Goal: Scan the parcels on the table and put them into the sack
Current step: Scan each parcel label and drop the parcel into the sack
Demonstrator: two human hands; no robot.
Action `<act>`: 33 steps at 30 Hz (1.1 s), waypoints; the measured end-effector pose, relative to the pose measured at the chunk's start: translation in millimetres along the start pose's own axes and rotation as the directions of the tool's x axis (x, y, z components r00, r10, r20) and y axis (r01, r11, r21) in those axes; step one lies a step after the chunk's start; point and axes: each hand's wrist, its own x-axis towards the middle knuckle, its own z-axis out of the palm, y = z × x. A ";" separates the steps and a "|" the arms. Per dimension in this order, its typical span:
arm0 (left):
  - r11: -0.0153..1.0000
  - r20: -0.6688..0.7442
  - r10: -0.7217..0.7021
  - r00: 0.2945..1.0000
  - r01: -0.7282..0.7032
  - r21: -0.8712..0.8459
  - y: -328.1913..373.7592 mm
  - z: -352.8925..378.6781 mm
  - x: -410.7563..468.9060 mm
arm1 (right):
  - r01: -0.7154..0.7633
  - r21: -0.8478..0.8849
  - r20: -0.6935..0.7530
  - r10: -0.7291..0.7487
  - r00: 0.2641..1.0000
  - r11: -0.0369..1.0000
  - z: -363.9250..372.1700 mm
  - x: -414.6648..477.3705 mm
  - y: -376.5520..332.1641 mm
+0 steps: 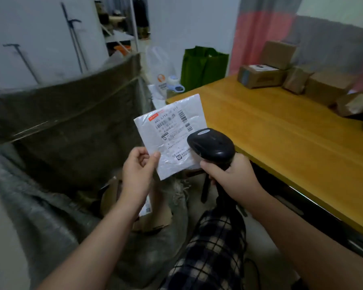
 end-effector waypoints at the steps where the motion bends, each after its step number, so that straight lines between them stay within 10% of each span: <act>1: 1.000 -0.052 -0.023 0.998 0.024 0.015 -8.8 -17.0 -2.6 | -0.002 0.007 0.036 0.002 0.999 1.000 14.2 2.9 0.9; 13: 0.929 -0.422 0.073 0.904 0.093 0.359 -67.9 -126.2 17.1 | -0.013 -0.167 0.192 0.045 0.980 0.986 112.3 34.9 22.0; 21: 0.625 -0.067 0.187 0.980 -0.066 0.778 -73.2 -119.2 70.4 | -0.091 -0.172 0.157 0.119 0.980 0.981 136.1 45.3 36.0; 26: 0.370 0.036 -0.100 0.994 0.004 0.929 -103.9 -103.7 96.5 | -0.154 -0.073 0.135 0.163 0.977 0.985 135.8 49.6 49.8; 33: 0.481 0.227 0.019 0.974 -0.208 0.852 -87.3 -56.3 87.2 | -0.185 -0.041 0.012 0.186 0.983 0.982 100.8 46.1 57.2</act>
